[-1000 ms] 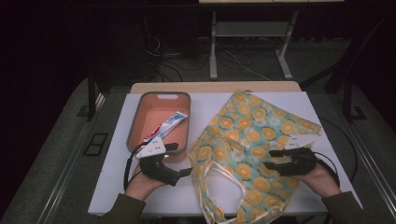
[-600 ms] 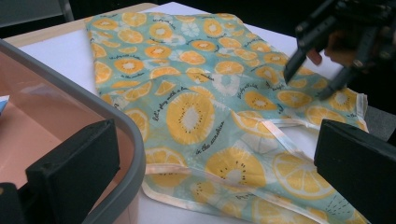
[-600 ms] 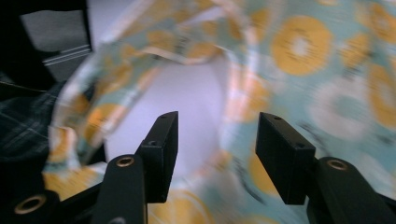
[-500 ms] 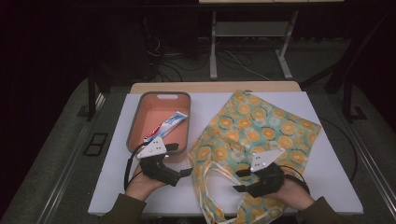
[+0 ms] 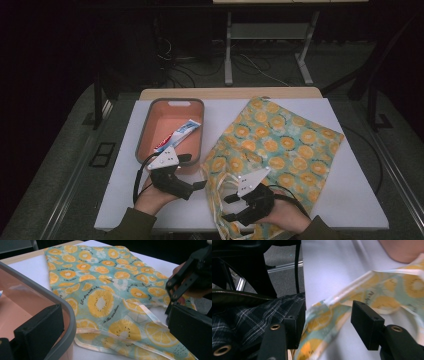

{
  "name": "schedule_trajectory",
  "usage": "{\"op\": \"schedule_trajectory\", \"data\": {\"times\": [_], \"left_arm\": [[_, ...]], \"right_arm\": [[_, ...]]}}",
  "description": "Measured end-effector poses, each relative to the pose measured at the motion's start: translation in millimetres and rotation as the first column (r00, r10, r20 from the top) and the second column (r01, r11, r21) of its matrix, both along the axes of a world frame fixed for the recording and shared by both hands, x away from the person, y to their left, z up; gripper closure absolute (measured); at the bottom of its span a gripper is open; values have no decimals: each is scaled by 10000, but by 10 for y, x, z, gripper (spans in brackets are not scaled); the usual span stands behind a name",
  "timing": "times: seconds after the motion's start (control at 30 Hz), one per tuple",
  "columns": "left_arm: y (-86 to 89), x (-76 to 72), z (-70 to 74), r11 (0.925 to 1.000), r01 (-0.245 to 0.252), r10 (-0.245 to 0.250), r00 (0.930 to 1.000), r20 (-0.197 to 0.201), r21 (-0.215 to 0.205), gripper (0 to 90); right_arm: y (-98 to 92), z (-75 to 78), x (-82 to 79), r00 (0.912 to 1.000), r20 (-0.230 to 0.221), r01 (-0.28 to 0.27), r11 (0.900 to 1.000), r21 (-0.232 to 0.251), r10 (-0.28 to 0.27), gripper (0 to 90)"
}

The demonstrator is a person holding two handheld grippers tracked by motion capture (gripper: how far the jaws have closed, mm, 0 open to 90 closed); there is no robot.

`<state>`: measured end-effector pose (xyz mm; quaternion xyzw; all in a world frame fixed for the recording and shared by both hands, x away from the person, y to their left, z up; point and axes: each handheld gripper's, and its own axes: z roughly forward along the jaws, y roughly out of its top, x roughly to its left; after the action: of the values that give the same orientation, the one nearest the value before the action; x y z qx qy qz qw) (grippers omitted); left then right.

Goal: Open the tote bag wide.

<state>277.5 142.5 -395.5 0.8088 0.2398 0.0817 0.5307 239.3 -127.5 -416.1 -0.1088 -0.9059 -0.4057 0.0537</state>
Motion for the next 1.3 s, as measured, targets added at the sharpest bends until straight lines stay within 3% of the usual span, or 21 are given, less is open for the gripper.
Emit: {"op": "schedule_trajectory", "data": {"times": [0.1, 0.23, 0.33, 0.53, 0.67, 0.8, 0.97, 1.2, 1.27, 1.3], "left_arm": [[3, -1, 1, 10000, -8, 8, 10000, 6, -2, 0], [15, 1, 4, 10000, -10, 10, 10000, 30, -11, 0], [23, 0, 7, 10000, -29, 29, 10000, 41, -41, 0], [24, -2, 15, 10000, -38, 39, 10000, 83, -48, 0], [22, -3, 16, 10000, -48, 48, 10000, 83, -42, 0], [20, -3, 15, 10000, -56, 56, 10000, 73, -28, 0], [14, -3, 13, 10000, -47, 47, 10000, 61, 5, 0], [7, -4, 11, 10000, -44, 44, 10000, 39, 24, 0], [6, -4, 10, 10000, -44, 44, 10000, 38, 25, 0], [5, -4, 9, 10000, -44, 44, 10000, 38, 19, 0]], "right_arm": [[102, -60, 6, 10000, -30, -93, 9998, -169, 93, 477], [165, -102, 23, 9999, 11, -113, 9996, -261, 114, 785], [127, -57, 31, 9993, 360, -83, 9998, -163, 89, 878], [-116, 147, 134, 9954, 806, 489, 9985, 260, -508, 891], [-338, 251, 257, 9865, 1109, 1163, 9922, 440, -1206, 893], [-572, 331, 397, 9692, 1306, 2031, 9777, 542, -2086, 894], [-863, 395, 603, 9421, 1228, 3039, 9492, 813, -3121, 894], [-1244, 388, 927, 8880, 1290, 4349, 8972, 767, -4415, 894], [-1359, 304, 1059, 8651, 1294, 4828, 8745, 473, -4846, 894], [-1359, 304, 1059, 8651, 1294, 4828, 8745, 473, -4846, 894]]}}
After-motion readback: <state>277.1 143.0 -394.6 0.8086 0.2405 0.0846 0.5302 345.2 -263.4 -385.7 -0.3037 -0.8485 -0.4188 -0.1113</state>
